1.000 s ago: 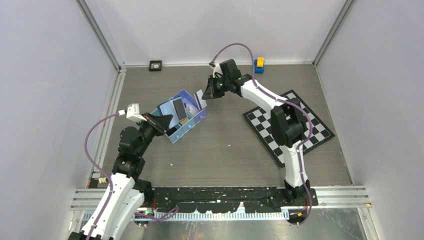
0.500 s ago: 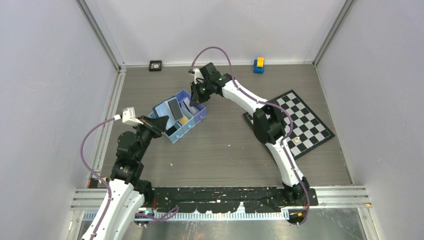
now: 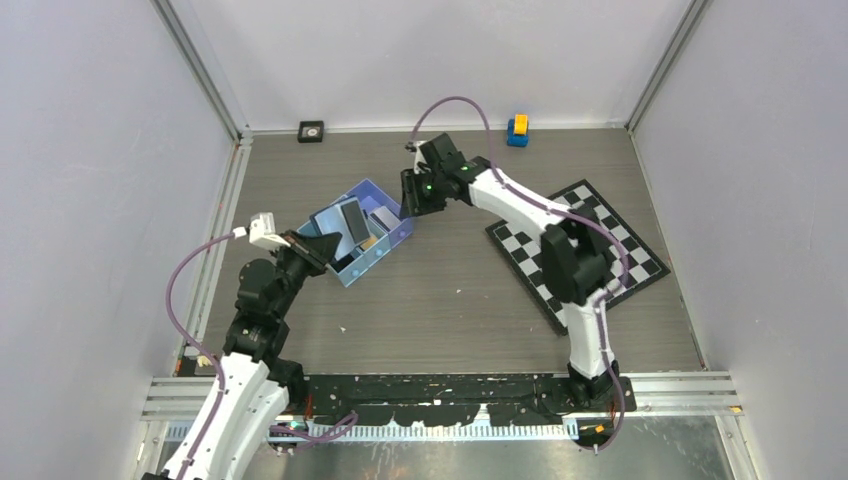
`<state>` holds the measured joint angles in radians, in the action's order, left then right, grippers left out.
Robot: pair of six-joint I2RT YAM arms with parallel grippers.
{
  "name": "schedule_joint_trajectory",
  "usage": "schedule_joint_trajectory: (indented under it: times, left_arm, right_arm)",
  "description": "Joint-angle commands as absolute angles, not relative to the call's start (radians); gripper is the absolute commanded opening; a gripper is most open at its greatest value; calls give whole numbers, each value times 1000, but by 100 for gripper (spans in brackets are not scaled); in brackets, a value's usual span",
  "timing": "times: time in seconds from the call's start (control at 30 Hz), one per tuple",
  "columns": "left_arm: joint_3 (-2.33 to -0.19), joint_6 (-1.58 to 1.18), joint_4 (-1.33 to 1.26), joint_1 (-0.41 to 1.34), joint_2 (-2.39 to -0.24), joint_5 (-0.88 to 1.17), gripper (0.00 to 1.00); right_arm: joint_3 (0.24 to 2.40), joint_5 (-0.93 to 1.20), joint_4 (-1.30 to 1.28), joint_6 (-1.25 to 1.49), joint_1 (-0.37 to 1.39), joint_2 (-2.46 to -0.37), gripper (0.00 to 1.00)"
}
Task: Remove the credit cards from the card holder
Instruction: Place the credit card in the storage box, then remove the credit card from the card holder.
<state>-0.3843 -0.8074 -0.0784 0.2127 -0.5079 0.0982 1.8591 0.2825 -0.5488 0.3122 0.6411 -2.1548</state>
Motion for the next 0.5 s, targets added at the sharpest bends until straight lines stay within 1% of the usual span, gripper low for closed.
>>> schedule_joint_trajectory:
  times: [0.0, 0.13, 0.2, 0.27, 0.3, 0.33, 0.47]
  left_arm:
    - [-400, -798, -170, 209, -541, 155, 0]
    - [-399, -805, -213, 209, -597, 191, 0]
    - [-395, -834, -294, 213, -650, 255, 0]
    - [-404, -897, -360, 229, -716, 281, 0]
    - [-413, -910, -397, 244, -749, 292, 0]
    - [-439, -908, -418, 264, -778, 297, 0]
    - [-511, -850, -424, 343, -880, 295, 0]
  right_arm:
    - [1639, 115, -389, 414, 661, -1859, 49]
    - [1443, 39, -347, 446, 680, -1704, 55]
    - [1339, 18, -305, 475, 683, -1623, 60]
    - [1250, -63, -287, 530, 682, -1544, 72]
    - [1205, -99, -280, 556, 683, -1508, 80]
    - [1160, -115, -256, 573, 682, -1465, 84]
    - [974, -96, -97, 632, 679, -1323, 85]
